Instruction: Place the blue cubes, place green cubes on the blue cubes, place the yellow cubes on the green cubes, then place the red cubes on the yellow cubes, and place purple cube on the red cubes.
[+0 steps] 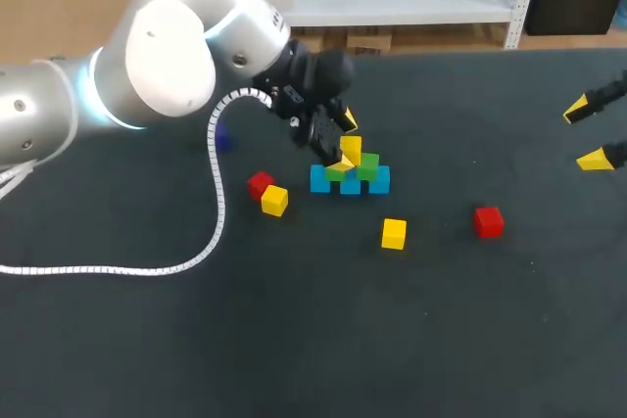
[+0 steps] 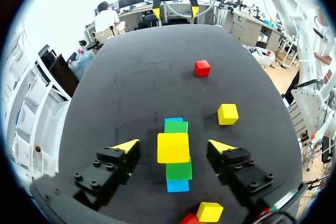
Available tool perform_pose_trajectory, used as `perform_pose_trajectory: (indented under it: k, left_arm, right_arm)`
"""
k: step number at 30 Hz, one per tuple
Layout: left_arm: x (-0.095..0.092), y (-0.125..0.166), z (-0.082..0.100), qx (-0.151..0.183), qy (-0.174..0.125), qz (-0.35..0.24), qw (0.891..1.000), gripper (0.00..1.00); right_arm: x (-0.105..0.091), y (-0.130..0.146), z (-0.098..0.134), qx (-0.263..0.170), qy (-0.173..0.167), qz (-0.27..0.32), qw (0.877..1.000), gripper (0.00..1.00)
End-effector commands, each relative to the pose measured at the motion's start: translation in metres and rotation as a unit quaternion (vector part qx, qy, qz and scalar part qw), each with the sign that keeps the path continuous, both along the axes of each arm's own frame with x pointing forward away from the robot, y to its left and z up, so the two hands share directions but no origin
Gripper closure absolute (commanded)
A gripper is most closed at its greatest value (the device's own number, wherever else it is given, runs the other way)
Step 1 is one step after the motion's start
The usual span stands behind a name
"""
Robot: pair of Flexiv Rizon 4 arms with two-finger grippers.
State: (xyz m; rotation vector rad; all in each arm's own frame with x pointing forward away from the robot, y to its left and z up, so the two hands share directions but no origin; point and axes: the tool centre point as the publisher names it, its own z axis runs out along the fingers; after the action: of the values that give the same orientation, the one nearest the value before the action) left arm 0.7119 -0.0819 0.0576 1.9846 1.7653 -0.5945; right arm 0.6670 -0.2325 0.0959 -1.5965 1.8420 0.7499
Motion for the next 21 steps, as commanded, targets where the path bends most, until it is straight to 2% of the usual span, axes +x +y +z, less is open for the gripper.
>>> perform_pose_trajectory:
  k: [1, 8, 15, 21]
  left_arm:
    - [-0.005, 0.01, 0.009, -0.013, -0.006, -0.003, 1.0, 0.0]
    - [-0.021, 0.041, 0.012, -0.014, -0.012, -0.001, 1.0, 0.0]
    - [-0.037, 0.075, 0.001, -0.007, -0.01, -0.002, 1.0, 0.0]
    - [-0.052, 0.091, -0.012, -0.008, -0.018, -0.044, 0.999, 0.0]
  right_arm:
    - [0.001, 0.0, -0.001, 0.001, 0.0, 0.0, 1.0, 0.0]
    - [0.001, 0.0, -0.001, 0.001, 0.0, 0.0, 1.0, 0.0]
    - [0.001, 0.0, -0.001, 0.001, 0.0, 0.0, 1.0, 0.0]
    - [0.001, 0.0, -0.001, 0.001, 0.0, 0.0, 1.0, 0.0]
